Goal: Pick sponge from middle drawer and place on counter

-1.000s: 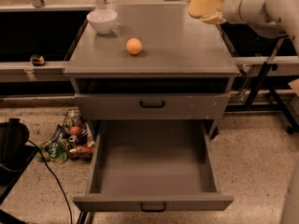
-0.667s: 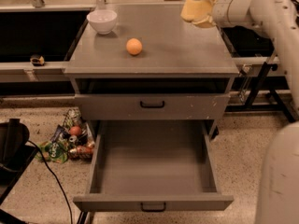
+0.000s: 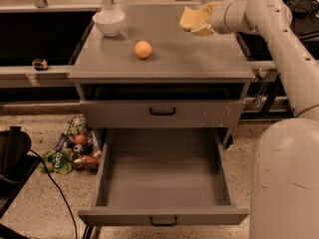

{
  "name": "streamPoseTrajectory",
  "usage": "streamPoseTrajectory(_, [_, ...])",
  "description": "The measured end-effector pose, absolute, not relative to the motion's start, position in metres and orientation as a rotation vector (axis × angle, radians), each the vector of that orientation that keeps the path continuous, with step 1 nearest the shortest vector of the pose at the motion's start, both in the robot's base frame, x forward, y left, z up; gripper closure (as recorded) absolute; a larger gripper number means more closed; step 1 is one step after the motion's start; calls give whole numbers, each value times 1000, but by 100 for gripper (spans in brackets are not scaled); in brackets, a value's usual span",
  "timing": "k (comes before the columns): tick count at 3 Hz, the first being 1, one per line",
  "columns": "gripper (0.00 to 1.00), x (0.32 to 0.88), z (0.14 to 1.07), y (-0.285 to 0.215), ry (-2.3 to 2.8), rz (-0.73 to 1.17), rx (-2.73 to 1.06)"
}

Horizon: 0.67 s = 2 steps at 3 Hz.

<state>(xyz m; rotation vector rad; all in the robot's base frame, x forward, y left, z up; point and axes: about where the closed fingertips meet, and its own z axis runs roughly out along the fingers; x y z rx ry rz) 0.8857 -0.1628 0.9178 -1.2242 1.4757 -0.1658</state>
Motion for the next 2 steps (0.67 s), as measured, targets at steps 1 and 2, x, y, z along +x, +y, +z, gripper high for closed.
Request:
streamPoseTrajectory(1, [59, 891, 908, -155, 1504, -138, -1221])
streamPoseTrajectory(2, [36, 894, 900, -151, 1523, -117, -1222])
